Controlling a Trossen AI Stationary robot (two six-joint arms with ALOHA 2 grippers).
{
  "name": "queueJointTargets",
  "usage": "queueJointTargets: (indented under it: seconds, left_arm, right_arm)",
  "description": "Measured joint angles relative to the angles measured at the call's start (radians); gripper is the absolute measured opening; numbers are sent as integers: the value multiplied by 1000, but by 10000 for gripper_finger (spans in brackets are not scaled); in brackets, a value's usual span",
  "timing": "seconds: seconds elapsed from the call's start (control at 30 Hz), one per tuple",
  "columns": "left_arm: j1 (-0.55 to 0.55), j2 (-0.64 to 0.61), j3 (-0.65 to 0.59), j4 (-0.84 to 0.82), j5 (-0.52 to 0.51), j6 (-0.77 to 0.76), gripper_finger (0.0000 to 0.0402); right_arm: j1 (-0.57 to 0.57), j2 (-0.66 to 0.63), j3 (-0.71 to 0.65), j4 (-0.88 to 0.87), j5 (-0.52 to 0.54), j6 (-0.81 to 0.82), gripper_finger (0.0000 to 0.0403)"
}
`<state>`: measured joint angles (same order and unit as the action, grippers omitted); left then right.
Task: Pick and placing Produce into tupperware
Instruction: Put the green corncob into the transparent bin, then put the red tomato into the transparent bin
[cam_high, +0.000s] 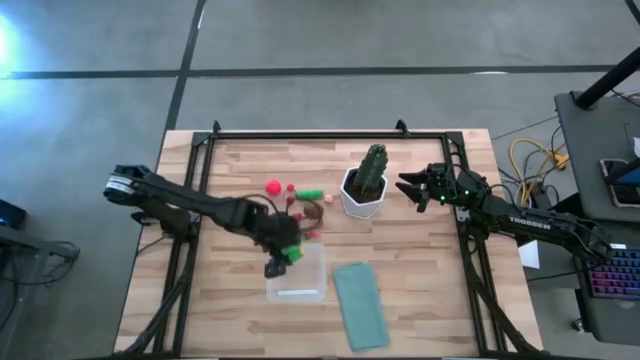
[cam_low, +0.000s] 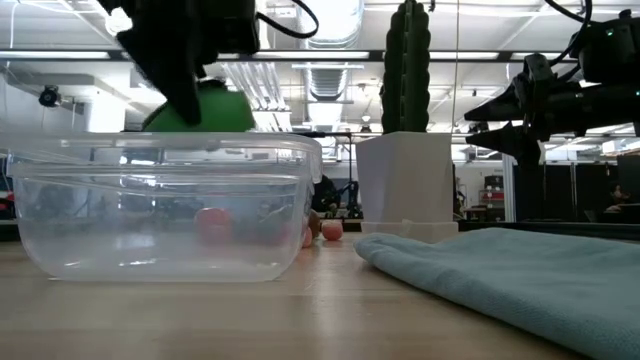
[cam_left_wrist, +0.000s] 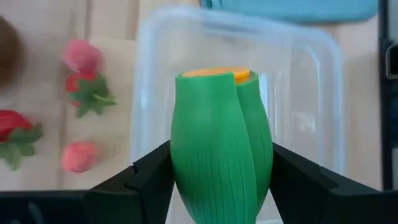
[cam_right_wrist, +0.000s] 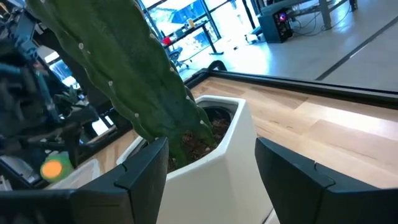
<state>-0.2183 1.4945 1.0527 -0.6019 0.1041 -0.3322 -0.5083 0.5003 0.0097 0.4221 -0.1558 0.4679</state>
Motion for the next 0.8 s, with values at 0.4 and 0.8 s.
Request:
queueJointTargets:
  seconds: [0.4, 0.8]
  left_arm:
    - [-47, 169, 61, -9, -50, -19, 210]
    - [-36, 149, 116, -39, -74, -30, 266]
  right_arm:
    - [0, 0, 0, 0, 0, 0, 233]
    - [0, -1, 0, 0, 0, 0, 233]
